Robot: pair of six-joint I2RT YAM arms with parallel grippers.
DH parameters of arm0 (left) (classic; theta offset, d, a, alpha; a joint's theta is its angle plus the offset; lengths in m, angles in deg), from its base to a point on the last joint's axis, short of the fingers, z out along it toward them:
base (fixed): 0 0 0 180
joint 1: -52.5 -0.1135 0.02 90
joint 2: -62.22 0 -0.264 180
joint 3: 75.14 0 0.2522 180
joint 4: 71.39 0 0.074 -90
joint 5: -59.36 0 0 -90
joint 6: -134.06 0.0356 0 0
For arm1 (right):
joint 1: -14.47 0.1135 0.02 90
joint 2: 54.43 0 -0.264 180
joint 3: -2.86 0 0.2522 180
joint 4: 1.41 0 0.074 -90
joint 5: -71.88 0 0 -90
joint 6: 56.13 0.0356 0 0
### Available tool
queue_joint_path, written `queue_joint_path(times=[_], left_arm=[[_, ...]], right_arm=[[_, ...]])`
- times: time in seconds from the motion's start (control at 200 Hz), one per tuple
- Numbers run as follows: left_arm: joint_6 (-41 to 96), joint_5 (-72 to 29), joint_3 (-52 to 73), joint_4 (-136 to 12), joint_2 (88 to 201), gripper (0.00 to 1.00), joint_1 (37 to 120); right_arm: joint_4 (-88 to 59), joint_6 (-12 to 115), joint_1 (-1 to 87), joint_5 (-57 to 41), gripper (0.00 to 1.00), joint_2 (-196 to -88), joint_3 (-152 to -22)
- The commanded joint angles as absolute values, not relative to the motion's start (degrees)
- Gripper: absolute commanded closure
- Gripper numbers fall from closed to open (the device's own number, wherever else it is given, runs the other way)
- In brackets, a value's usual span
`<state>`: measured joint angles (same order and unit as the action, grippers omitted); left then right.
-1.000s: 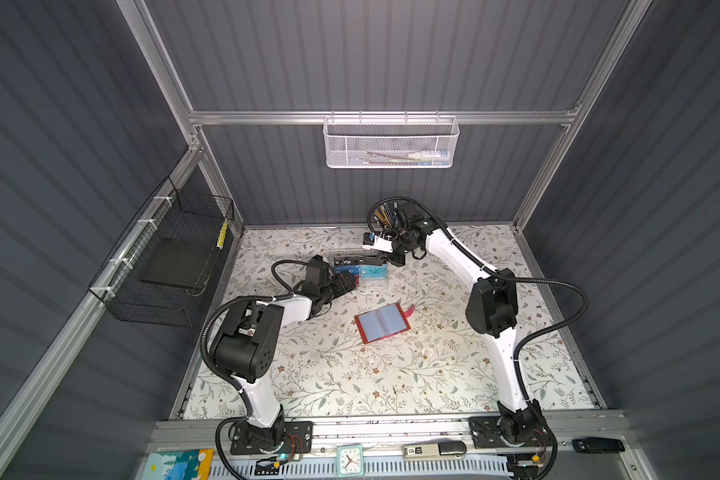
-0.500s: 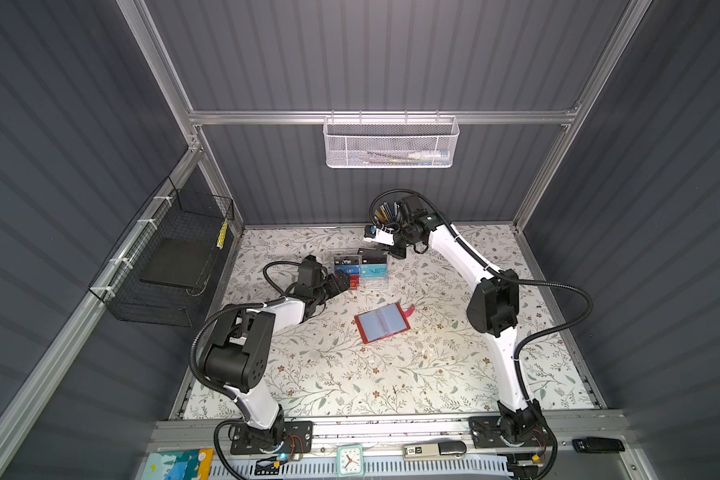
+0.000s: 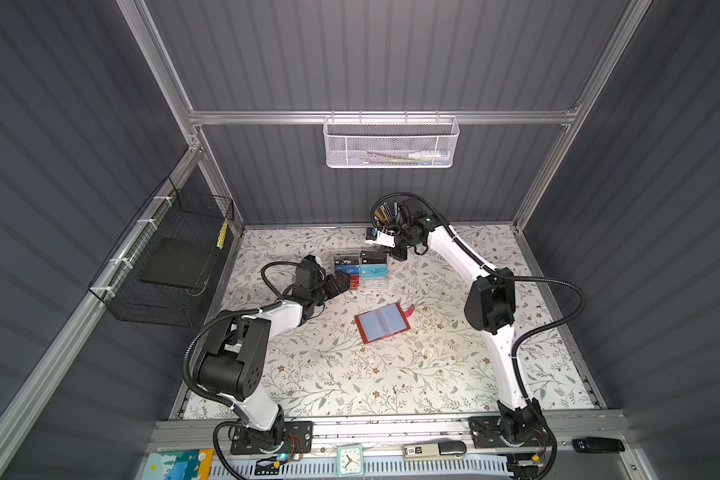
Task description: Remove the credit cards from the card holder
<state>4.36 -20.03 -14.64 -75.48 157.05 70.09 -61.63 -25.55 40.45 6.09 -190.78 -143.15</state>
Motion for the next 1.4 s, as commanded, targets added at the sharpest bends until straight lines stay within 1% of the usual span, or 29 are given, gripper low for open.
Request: queue_joint_path(times=[0.0,0.345,1.081,1.106,1.131,1.276,1.396], left_arm=[[4.35,-19.14,-15.28,-76.26,156.53,0.0,70.08],[4.61,-18.99,-15.29,-76.15,156.42,0.0,70.08],[3.9,-18.34,-15.53,-78.08,158.11,0.0,70.08],[3.9,-18.22,-15.56,-78.13,158.19,0.0,70.08],[3.82,-18.15,-15.59,-78.24,158.2,0.0,70.08],[3.84,-18.04,-15.67,-78.3,158.12,0.0,70.08],[3.88,-18.08,-15.7,-78.46,158.06,0.0,70.04]], right_arm=[[-62.29,-26.39,39.96,5.81,1.0,-191.1,-143.05],[-61.09,-28.01,39.59,3.09,1.0,-191.76,-141.09],[-57.46,-28.44,40.63,1.74,1.0,-192.33,-138.44],[-57.21,-28.37,40.68,1.75,1.0,-192.33,-138.3],[-56.98,-28.36,40.75,-0.42,0.99,-192.4,-138.18],[-56.38,-28.39,40.89,-0.91,0.96,-192.37,-138.08],[-56.14,-28.71,41.14,-1.09,0.86,-192.35,-138.02]])
